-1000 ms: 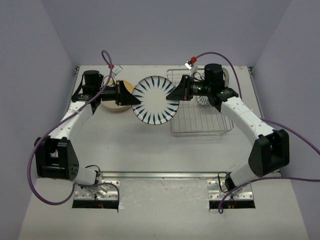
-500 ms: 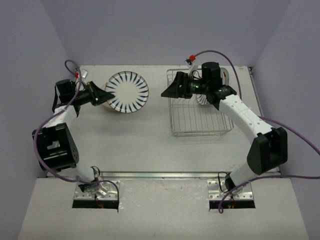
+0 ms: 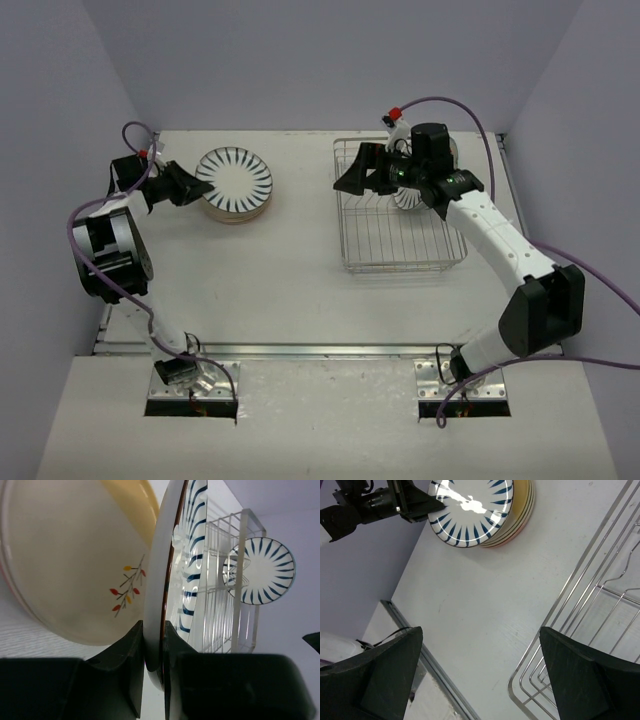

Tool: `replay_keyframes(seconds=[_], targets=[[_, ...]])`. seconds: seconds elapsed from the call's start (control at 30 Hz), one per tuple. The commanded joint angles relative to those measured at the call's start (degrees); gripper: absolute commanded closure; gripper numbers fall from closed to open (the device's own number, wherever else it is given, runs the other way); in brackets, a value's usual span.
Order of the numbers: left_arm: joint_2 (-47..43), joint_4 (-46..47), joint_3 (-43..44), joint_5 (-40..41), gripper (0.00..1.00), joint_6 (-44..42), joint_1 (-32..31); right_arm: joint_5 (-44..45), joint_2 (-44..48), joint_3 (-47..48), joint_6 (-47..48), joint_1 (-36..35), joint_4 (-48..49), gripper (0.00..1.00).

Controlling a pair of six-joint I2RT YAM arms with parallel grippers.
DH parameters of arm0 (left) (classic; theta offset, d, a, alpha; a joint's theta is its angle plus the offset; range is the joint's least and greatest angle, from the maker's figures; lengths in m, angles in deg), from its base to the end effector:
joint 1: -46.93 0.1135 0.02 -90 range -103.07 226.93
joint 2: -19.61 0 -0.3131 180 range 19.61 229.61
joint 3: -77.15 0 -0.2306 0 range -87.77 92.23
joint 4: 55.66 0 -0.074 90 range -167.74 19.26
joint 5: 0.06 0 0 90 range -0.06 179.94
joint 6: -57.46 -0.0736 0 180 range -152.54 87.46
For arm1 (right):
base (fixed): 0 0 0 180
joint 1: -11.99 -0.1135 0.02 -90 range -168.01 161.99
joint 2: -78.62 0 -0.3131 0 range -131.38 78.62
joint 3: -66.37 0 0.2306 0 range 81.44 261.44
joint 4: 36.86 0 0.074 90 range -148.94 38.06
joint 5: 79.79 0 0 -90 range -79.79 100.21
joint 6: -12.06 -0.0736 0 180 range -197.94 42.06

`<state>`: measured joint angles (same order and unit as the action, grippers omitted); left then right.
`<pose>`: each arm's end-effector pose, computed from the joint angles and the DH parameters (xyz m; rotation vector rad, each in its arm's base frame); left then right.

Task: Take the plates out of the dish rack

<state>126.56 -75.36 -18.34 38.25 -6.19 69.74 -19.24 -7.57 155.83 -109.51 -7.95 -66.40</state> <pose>0.4032 0.1069 0.2447 -0.4692 2.1256 -1.0595 0.3197 0.1545 0.3779 -0.1292 2.1355 1.0701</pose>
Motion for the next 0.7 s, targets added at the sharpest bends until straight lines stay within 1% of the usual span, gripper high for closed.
replay_keyframes(seconds=[0.0, 0.23, 0.3, 0.33, 0.37, 0.4, 0.43, 0.53, 0.57, 0.67], targets=[[0.53, 3.66, 3.61, -0.17, 1.0, 0.99, 1.27, 1.41, 3.39, 0.76, 3.26, 0.61, -0.21, 0.01], [4.02, 2.52, 6.96, 2.61, 1.0, -0.09, 1.44, 1.12, 4.11, 0.13, 4.04, 0.95, -1.16, 0.01], [4.6, 1.51, 7.71, 3.85, 0.99, -1.28, 1.45, 1.48, 4.09, 0.47, 4.32, 0.96, -1.64, 0.01], [4.79, 1.05, 7.95, 4.22, 0.96, -1.83, 1.45, 1.81, 4.09, 0.62, 4.4, 0.96, -1.91, 0.01], [4.83, 0.56, 8.05, 4.75, 0.89, -2.48, 1.45, 2.33, 4.14, 0.82, 4.61, 0.96, -2.26, 0.01], [4.77, -0.12, 8.15, 6.01, 0.79, -3.43, 1.45, 2.86, 4.24, 1.19, 5.08, 0.96, -2.73, 0.01], [4.76, -0.56, 8.18, 6.86, 0.72, -4.0, 1.45, 3.12, 4.2, 1.28, 5.39, 0.96, -3.18, 0.01], [4.13, -2.36, 8.32, 9.84, 0.51, -6.12, 1.45, 4.3, 4.27, 2.49, 7.04, 1.05, -4.86, 0.01], [3.71, -2.88, 8.23, 10.34, 0.48, -6.63, 1.45, 5.0, 4.3, 2.67, 7.57, 1.05, -5.36, 0.01], [1.87, -4.53, 7.57, 13.46, 0.45, -9.27, 1.53, 7.46, 4.82, 2.69, 9.15, 1.05, -6.19, 0.01]])
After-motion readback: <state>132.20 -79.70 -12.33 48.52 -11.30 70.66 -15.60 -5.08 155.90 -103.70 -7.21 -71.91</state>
